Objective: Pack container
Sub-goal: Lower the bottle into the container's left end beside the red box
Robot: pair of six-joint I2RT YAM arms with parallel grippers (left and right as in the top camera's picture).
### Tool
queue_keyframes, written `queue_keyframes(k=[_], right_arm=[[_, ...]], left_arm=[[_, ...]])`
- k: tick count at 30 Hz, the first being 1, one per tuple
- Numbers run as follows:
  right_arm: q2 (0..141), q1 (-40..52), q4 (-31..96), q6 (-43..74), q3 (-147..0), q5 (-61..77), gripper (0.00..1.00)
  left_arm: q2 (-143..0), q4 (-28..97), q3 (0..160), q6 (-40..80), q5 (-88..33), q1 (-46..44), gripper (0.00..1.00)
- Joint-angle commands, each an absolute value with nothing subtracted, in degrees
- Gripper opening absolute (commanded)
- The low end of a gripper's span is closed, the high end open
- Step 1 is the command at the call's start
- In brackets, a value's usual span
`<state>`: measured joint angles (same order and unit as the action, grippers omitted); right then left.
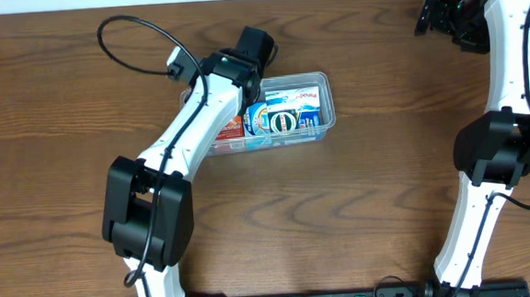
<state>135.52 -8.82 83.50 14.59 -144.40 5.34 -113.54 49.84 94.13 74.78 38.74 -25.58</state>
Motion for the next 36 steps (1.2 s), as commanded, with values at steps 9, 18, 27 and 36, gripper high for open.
queue_keyframes(k=[9,18,27,36], right_arm=[[135.24,-8.60,83.53,14.06,-145.38,4.73,0.99],[135.24,-8.62,83.53,14.06,-145.38,4.73,0.99],[135.24,-8.60,83.53,14.06,-145.38,4.73,0.99],[135.24,-8.60,83.53,14.06,-145.38,4.73,0.99]], left_arm=[[-105.08,51.46,95.92,23.49,23.31,-25.28,0.56],[-103.68,59.18,95.66,22.41,13.54,-21.34,0.53],[-103.72,57.23,94.32,20.99,7.09,-13.52,0.46],[-103.74,54.06,92.84,13.21,-1.54,-11.49,0.44]])
